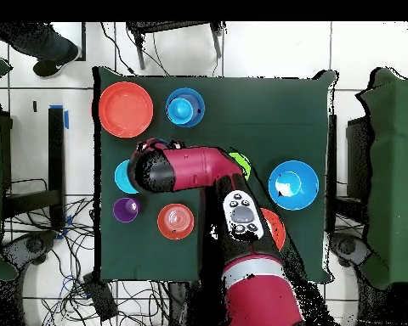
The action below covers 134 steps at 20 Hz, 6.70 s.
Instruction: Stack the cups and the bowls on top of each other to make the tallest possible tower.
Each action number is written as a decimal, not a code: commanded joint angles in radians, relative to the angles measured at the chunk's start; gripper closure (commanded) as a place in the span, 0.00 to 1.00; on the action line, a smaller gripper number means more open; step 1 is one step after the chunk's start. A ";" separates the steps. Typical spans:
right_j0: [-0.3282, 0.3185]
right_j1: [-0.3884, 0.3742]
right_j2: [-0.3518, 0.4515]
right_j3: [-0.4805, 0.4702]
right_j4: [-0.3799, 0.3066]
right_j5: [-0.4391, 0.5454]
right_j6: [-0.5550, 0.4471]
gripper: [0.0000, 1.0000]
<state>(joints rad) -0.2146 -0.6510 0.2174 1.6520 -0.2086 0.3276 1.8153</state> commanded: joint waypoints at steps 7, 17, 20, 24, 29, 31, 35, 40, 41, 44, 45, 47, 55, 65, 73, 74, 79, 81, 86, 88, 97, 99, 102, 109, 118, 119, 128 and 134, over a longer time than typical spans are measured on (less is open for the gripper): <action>0.003 -0.058 0.022 0.126 0.021 0.016 0.117 0.00; -0.037 -0.132 0.040 0.197 0.013 0.012 0.089 0.00; -0.048 -0.159 0.039 0.236 -0.005 0.014 0.071 0.00; 0.009 -0.142 -0.010 0.288 -0.043 -0.070 0.122 0.00; 0.125 -0.073 -0.102 0.267 -0.042 -0.170 0.190 0.00; 0.152 -0.044 -0.128 0.256 -0.035 -0.197 0.190 0.00; 0.133 -0.007 -0.120 0.251 -0.038 -0.245 0.146 0.00; 0.073 0.027 -0.059 0.260 -0.039 -0.267 0.107 0.00; 0.066 0.034 -0.057 0.259 -0.044 -0.281 0.105 0.00; 0.043 0.063 -0.047 0.254 -0.065 -0.326 0.094 0.00; 0.032 0.070 -0.039 0.252 -0.073 -0.333 0.087 0.00; 0.004 0.079 -0.014 0.250 -0.081 -0.331 0.072 0.00; 0.007 0.071 -0.015 0.248 -0.087 -0.330 0.081 0.00; 0.038 0.055 -0.024 0.256 -0.070 -0.328 0.106 0.00; 0.039 0.059 -0.020 0.260 -0.073 -0.328 0.103 0.00; 0.035 0.059 -0.016 0.260 -0.075 -0.326 0.100 0.00; 0.009 0.069 0.022 0.271 -0.063 -0.323 0.108 0.00; 0.008 0.075 0.027 0.277 -0.055 -0.337 0.123 0.00; 0.056 0.054 -0.015 0.274 -0.045 -0.371 0.146 0.00; 0.088 0.041 -0.049 0.271 -0.039 -0.389 0.157 0.00; 0.146 0.012 -0.092 0.264 -0.006 -0.360 0.166 0.00; 0.175 0.004 -0.120 0.257 -0.015 -0.364 0.154 0.00; 0.216 -0.007 -0.162 0.255 -0.011 -0.376 0.160 0.00; 0.219 -0.021 -0.185 0.259 0.007 -0.404 0.181 0.00; 0.217 -0.195 -0.159 0.342 0.021 -0.154 0.119 0.00; 0.255 -0.235 -0.192 0.341 0.033 -0.112 0.121 0.00; 0.324 -0.301 -0.181 0.457 0.100 -0.149 0.208 0.00; 0.379 -0.212 -0.241 0.458 0.120 -0.309 0.245 0.00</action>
<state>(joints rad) 0.1278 -0.9508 -0.0131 2.0291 -0.1177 0.0918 1.8262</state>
